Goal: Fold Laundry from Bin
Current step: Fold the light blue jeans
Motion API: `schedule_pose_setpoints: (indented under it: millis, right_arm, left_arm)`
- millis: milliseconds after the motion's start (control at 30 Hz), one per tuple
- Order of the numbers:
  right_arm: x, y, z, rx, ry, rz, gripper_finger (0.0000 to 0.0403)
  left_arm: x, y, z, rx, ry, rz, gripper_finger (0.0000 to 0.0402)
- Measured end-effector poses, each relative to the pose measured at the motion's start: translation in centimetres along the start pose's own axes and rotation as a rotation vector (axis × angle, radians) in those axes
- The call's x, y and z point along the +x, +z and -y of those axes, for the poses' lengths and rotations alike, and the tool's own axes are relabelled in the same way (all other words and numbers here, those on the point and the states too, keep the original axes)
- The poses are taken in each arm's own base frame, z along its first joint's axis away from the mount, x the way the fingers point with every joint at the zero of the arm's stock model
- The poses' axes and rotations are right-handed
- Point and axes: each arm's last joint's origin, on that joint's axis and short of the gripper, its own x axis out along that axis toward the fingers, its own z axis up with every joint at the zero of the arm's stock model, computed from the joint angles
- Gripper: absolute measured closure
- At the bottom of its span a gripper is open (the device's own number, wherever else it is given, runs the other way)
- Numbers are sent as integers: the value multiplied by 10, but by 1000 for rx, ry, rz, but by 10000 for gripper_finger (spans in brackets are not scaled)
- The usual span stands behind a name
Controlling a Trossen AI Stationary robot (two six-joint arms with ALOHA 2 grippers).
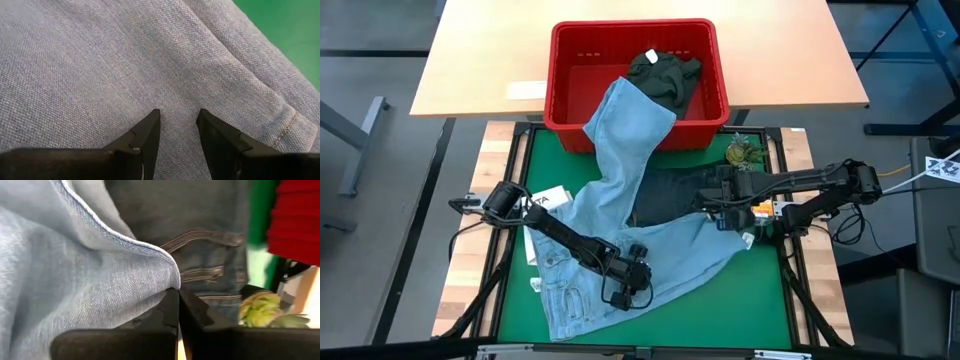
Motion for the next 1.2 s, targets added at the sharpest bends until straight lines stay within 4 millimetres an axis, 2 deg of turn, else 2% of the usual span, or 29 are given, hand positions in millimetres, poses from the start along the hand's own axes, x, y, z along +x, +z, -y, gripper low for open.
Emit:
schedule_pose_setpoints:
  millis: [100, 300, 400, 600, 767, 867, 1000, 1200]
  right_arm:
    - [0, 0, 0, 2, 9, -2, 397]
    - [0, -1, -4, 26, 136, -2, 368]
    - [0, 0, -5, 49, 174, -1, 336]
    - [0, -2, -4, 144, 143, -21, 255]
    - [-2, -11, -6, 187, 197, -122, 220]
    - [-10, -14, -4, 210, 238, -154, 213]
    - [-27, -16, 2, 258, 242, -88, 212]
    - [-56, -24, 12, 384, 282, 26, 212]
  left_arm:
    - [0, 0, 0, 0, 0, 1, 271]
    - [0, 0, 0, 0, 0, 1, 271]
    - [-3, 1, 0, -1, 0, 3, 271]
    - [-11, 4, -1, -19, 7, -5, 271]
    - [-16, 6, -2, -53, 16, -1, 271]
    - [-22, 10, -3, -73, 33, 22, 271]
    - [-27, 15, -6, -89, 53, 42, 271]
    - [-36, 43, -15, -88, 83, 131, 271]
